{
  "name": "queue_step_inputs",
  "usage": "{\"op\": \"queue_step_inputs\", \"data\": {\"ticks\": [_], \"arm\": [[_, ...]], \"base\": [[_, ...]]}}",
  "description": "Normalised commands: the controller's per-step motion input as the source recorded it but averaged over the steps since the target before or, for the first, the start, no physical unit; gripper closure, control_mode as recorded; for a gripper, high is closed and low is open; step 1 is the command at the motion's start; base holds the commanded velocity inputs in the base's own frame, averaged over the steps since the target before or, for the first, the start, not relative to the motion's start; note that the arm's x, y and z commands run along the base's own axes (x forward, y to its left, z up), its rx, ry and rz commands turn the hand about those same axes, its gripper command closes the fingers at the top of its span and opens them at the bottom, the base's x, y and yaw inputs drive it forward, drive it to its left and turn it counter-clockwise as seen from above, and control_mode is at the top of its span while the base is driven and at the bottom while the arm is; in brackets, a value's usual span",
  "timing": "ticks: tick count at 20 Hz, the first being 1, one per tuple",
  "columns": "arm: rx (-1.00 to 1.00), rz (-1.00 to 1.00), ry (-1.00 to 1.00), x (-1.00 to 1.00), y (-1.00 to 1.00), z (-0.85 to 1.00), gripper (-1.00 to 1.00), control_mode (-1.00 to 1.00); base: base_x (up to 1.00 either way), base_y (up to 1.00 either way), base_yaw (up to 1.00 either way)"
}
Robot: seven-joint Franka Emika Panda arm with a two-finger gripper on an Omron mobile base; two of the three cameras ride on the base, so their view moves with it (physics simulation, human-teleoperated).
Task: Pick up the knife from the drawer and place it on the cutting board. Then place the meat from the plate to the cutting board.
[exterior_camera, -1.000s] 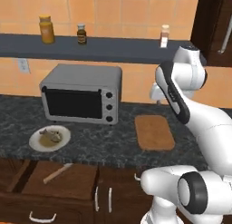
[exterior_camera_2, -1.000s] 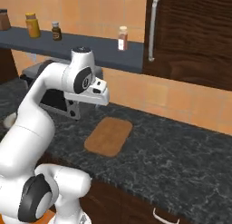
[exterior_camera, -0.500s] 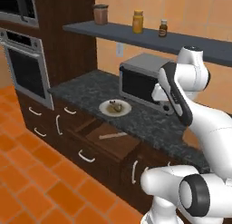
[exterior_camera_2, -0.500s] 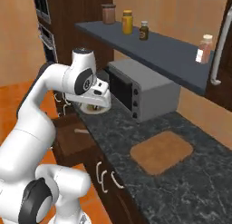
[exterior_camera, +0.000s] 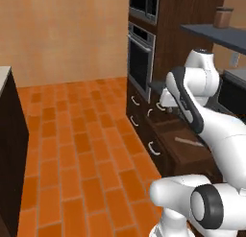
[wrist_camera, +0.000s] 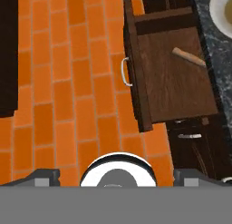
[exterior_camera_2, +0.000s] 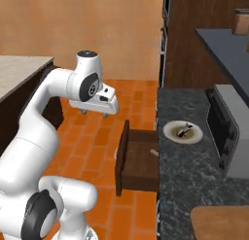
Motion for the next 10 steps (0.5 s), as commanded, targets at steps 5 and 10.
{"op": "queue_step_inputs", "data": {"ticks": [5,10], "arm": [[0.00,0.00,0.00,0.00,0.00,0.00,-1.00,1.00],[0.00,0.00,0.00,0.00,0.00,0.00,-1.00,1.00]], "base": [[0.09,-0.56,0.39],[-0.05,-0.59,0.15]]}}
